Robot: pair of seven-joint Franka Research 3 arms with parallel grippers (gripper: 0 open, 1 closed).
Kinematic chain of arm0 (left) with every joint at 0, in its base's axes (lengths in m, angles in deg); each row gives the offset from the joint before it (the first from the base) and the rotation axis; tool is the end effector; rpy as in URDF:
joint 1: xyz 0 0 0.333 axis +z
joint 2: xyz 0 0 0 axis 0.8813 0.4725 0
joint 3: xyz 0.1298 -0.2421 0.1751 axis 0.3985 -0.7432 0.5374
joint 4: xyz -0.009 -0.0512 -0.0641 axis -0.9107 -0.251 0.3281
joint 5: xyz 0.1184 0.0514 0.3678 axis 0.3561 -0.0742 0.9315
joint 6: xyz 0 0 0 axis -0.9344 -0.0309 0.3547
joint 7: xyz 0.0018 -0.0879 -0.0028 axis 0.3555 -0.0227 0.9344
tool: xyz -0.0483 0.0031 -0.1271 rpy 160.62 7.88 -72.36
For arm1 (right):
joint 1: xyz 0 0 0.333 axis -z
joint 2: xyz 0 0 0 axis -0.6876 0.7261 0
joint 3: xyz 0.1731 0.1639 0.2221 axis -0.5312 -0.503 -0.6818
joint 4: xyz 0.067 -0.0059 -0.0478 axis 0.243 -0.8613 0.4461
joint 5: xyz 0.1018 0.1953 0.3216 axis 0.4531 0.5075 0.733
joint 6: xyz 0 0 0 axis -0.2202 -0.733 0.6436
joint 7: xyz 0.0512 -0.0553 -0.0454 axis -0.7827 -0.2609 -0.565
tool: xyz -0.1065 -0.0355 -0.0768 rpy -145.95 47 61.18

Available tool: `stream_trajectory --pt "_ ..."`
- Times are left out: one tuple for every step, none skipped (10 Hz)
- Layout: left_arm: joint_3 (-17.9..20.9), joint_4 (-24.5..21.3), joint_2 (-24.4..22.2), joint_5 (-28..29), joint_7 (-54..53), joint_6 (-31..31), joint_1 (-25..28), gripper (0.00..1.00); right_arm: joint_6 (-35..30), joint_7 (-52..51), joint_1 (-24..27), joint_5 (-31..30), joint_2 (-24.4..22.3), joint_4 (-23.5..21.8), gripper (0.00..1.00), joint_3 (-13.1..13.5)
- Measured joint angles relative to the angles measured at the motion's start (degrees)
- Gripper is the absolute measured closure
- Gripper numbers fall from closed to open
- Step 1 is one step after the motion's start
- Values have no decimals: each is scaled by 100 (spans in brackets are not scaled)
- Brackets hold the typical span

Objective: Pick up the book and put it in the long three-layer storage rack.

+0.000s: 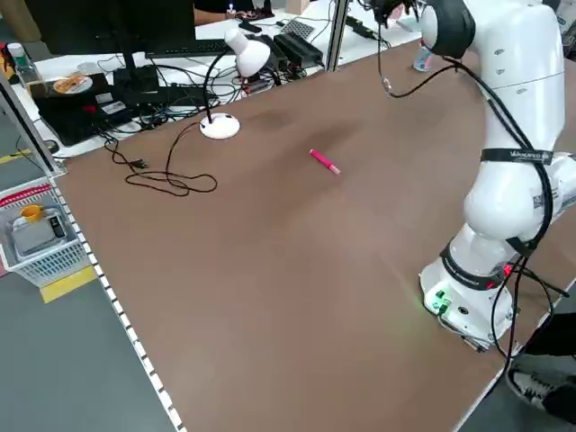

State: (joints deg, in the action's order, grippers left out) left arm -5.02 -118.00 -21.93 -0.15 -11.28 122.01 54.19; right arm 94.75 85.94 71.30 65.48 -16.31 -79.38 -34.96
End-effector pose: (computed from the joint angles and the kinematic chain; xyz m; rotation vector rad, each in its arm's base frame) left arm 0.6651 -0.3755 0.4527 2.5443 -0.3631 0.2267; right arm 0.5888 -0.2332 0.4186 -2.2516 0.7221 0.5908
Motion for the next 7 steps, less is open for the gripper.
stream_trajectory --pt "17 -6 -68 95 128 -198 59 20 -2 66 23 -208 7 64 85 1" --pt "56 -10 -150 285 284 -396 89 20 -5 106 44 -403 23 111 85 1" --pt "74 -13 -245 608 505 -586 106 20 -7 124 62 -578 48 159 85 1" --pt "78 -13 -342 970 805 -771 107 16 -7 130 77 -767 80 235 85 1" --pt "78 -19 -438 1264 1088 -936 102 16 -8 135 91 -952 117 311 85 1" --pt "77 -30 -531 1452 1300 -1076 97 13 -8 140 108 -1105 157 379 85 2" --pt "83 -54 -603 1532 1408 -1176 101 12 -8 143 123 -1246 190 434 85 2"
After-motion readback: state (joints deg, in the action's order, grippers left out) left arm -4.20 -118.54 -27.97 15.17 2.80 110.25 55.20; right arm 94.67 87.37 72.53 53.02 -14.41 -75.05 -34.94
